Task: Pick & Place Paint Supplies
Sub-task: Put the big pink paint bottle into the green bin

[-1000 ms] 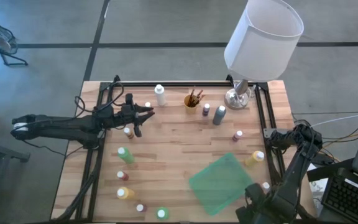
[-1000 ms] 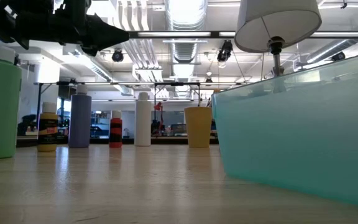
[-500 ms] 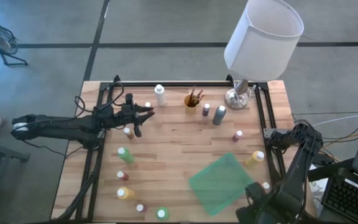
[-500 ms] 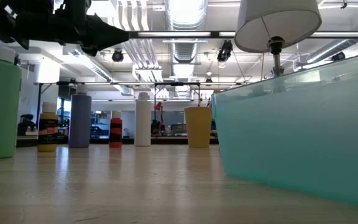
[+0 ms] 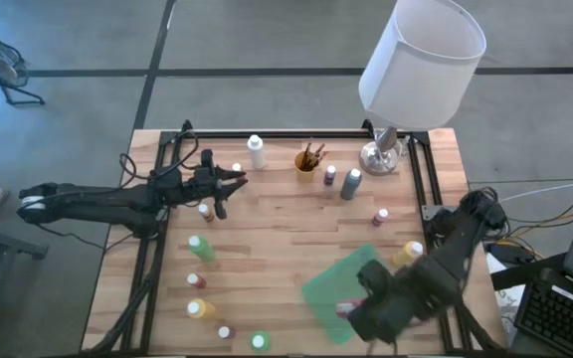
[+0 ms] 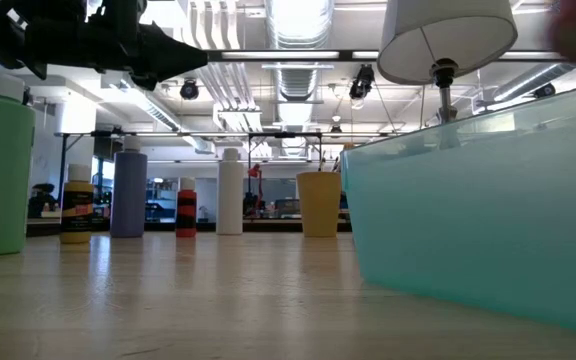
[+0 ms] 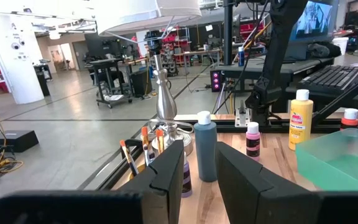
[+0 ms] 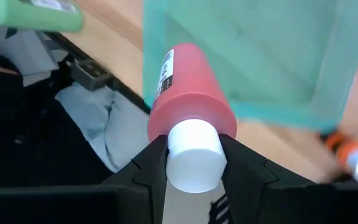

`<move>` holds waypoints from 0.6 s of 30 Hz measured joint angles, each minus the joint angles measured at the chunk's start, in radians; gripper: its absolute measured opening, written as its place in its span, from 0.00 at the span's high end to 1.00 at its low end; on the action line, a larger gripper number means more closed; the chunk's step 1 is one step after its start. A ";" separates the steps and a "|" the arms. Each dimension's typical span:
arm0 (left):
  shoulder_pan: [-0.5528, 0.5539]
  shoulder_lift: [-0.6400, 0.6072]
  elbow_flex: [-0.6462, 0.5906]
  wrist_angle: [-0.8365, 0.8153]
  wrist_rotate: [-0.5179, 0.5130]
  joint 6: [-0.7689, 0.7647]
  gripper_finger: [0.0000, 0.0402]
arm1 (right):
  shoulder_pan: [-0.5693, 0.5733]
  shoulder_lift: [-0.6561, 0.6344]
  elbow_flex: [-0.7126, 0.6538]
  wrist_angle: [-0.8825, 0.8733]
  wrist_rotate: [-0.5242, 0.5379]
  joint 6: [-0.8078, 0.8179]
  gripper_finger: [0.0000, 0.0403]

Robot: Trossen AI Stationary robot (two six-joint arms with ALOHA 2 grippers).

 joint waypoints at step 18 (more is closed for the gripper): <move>0.001 0.000 0.000 -0.001 0.000 0.000 0.76 | -0.121 0.027 -0.036 0.000 -0.081 -0.245 0.72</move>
